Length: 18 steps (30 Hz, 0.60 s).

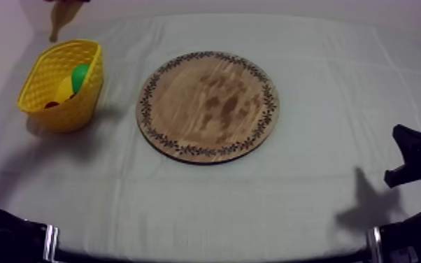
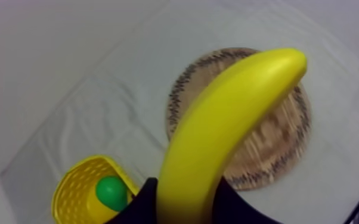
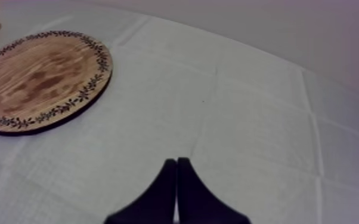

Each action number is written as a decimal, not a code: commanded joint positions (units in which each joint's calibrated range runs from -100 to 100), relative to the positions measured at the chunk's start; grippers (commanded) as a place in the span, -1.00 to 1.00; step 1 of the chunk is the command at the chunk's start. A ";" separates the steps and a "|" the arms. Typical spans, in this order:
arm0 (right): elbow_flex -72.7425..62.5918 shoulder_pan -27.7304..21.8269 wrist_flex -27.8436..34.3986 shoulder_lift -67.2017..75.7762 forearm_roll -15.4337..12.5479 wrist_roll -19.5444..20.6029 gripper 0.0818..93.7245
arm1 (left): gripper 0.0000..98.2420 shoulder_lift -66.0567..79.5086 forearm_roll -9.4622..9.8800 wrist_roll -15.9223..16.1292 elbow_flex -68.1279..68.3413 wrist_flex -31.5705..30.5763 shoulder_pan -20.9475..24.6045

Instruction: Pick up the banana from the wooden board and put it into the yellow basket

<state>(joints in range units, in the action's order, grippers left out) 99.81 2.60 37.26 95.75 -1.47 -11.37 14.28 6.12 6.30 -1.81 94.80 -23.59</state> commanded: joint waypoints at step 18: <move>-0.03 0.00 0.08 0.00 -0.02 0.01 -0.99 | -0.52 -18.13 1.02 -14.57 -18.42 0.18 15.24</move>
<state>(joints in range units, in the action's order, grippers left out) 99.81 2.60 37.42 95.75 -1.47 -11.37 -2.25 7.12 -7.47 -19.75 94.96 -9.81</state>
